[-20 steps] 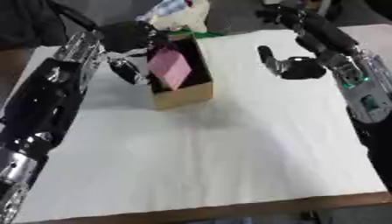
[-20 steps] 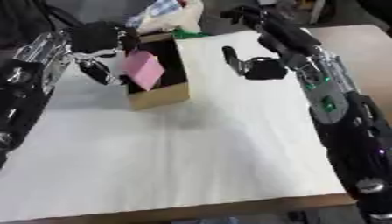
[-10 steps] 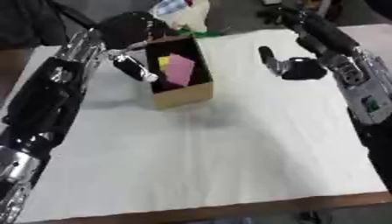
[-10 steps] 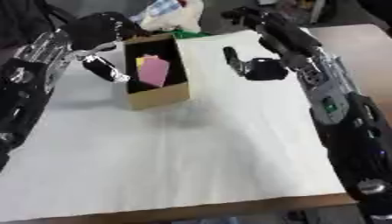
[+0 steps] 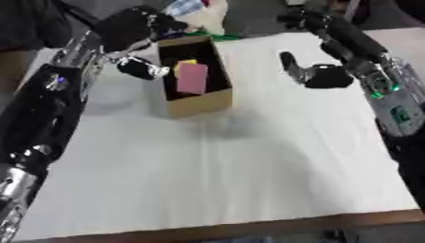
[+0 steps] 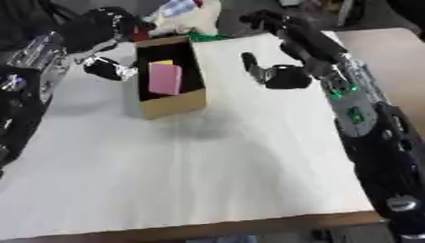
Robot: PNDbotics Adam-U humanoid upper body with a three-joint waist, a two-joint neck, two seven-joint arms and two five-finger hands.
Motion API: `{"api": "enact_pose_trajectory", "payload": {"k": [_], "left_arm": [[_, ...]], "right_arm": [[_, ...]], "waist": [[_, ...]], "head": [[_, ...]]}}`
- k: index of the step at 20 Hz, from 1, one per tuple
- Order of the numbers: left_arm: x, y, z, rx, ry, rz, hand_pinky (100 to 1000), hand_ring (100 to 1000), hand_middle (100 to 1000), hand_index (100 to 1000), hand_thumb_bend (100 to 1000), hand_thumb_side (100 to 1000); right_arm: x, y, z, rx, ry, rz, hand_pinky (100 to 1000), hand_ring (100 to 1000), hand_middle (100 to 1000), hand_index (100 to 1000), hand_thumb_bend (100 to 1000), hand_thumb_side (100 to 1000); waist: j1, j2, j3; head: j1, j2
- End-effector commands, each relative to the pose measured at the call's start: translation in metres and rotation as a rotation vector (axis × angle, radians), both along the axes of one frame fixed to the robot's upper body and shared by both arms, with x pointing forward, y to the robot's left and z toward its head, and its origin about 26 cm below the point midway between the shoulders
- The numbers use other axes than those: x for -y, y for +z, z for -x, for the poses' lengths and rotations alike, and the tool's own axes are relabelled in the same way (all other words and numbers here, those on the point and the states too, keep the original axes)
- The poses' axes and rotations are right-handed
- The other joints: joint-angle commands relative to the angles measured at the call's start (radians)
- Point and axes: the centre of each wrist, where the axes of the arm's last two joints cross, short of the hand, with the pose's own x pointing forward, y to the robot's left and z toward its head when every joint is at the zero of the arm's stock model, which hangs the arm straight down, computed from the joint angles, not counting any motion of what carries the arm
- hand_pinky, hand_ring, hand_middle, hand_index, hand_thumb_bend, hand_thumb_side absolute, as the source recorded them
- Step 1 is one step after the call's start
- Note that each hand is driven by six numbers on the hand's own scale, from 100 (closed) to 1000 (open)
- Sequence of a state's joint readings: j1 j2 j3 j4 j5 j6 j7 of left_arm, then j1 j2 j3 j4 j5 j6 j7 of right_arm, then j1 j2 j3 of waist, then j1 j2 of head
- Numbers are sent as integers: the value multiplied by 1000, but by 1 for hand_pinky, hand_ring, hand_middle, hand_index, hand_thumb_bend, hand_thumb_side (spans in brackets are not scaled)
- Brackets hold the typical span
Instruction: Pick up objects on the table and place them in the box.
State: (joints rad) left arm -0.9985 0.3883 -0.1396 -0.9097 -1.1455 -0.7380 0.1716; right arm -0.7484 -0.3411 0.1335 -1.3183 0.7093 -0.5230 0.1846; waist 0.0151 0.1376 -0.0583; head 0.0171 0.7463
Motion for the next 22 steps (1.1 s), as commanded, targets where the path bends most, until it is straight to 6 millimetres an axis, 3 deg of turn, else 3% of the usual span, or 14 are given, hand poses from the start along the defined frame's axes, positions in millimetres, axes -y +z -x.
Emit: {"api": "enact_pose_trajectory", "payload": {"k": [1, 6, 11, 22], "left_arm": [[-23, 29, 15, 3, -43, 108, 758, 677, 690, 945, 100, 651], [-45, 35, 53, -119, -112, 285, 745, 670, 674, 940, 100, 668], [-51, 32, 88, -234, -175, 411, 736, 669, 663, 936, 100, 685], [-47, 6, 119, -403, -267, 573, 727, 665, 649, 933, 100, 724]], "right_arm": [[13, 10, 1, 24, -31, -25, 781, 818, 858, 957, 100, 675], [26, 4, 7, 21, -69, -86, 773, 820, 864, 956, 100, 701], [38, -3, 18, 32, -118, -176, 765, 824, 874, 950, 100, 705], [40, -23, 45, 30, -177, -422, 736, 821, 880, 936, 100, 682]], "waist": [[-6, -12, 8], [-18, -8, 25], [-28, -5, 45], [-33, 3, 51]], "head": [[0, -6], [13, -6], [29, -8], [40, -10]]}}
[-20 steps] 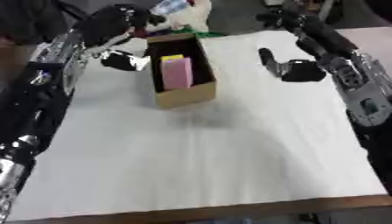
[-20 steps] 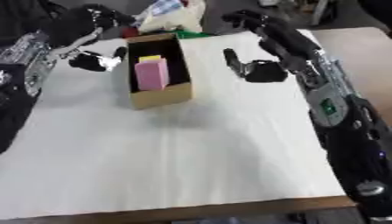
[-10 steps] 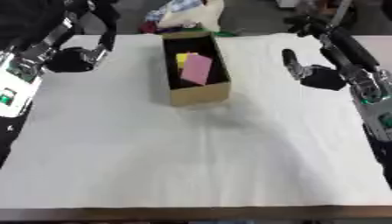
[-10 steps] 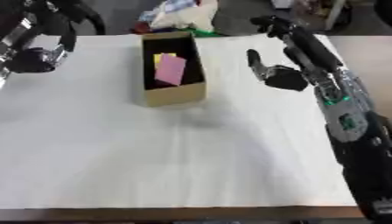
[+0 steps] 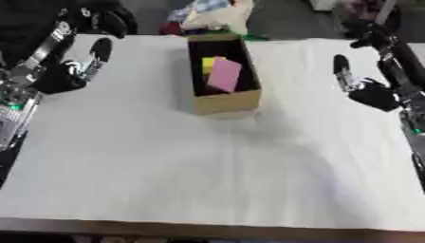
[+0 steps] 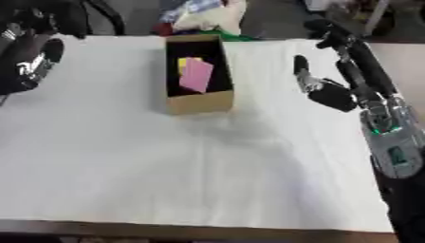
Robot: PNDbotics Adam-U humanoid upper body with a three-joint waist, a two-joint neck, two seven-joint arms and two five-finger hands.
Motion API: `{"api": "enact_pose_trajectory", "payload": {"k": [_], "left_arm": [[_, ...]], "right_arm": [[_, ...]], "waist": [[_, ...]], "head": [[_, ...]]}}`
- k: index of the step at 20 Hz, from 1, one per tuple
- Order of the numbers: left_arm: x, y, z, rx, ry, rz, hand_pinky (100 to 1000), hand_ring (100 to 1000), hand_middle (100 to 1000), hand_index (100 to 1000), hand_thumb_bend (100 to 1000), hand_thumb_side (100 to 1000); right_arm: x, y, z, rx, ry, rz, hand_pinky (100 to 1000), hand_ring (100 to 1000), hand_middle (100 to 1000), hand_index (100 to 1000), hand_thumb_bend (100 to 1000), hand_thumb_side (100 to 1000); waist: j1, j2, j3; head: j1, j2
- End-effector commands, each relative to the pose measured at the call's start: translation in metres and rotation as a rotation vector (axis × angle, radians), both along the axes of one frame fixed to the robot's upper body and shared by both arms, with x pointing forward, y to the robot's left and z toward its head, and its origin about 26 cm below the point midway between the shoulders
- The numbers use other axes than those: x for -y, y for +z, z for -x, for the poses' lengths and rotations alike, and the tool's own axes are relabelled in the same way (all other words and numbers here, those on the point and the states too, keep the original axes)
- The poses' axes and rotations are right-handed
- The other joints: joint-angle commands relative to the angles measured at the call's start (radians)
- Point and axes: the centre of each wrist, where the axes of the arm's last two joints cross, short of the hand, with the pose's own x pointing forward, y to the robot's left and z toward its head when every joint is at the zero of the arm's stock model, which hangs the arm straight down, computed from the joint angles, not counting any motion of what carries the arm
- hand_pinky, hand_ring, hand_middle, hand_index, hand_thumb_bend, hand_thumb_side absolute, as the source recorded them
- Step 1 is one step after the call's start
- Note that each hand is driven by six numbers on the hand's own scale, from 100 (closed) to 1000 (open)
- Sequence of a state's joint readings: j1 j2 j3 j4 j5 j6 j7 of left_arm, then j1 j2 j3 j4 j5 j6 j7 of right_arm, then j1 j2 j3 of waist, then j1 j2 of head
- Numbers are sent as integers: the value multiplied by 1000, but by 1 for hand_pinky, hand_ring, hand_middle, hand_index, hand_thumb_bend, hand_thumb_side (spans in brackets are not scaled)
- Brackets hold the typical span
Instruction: Pick up objects on the table and place them in the box.
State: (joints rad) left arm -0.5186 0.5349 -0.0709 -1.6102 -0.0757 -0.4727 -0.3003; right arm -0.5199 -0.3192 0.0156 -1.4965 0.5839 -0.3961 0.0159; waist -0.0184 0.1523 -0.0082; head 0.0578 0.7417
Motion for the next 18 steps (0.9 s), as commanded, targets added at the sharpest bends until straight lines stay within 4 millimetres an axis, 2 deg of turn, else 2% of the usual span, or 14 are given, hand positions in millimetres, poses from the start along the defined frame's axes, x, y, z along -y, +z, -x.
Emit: {"api": "enact_pose_trajectory", "payload": {"k": [1, 13, 18], "left_arm": [[0, 9, 6, 14, -24, 19, 727, 664, 649, 934, 100, 727], [5, -11, 13, -97, -54, 79, 706, 627, 624, 933, 100, 769], [7, -14, 16, -125, -47, 80, 705, 626, 623, 934, 100, 780]], "right_arm": [[2, 12, 6, 51, -13, -72, 733, 818, 876, 935, 100, 682], [3, 2, 10, 15, -8, -180, 711, 795, 855, 921, 100, 694], [3, 1, 11, 9, -4, -186, 711, 795, 854, 921, 100, 698]], "waist": [[0, -10, 2], [-5, 0, 5], [-5, 3, 5]], "head": [[-2, -5], [-20, -8], [-24, -11]]}}
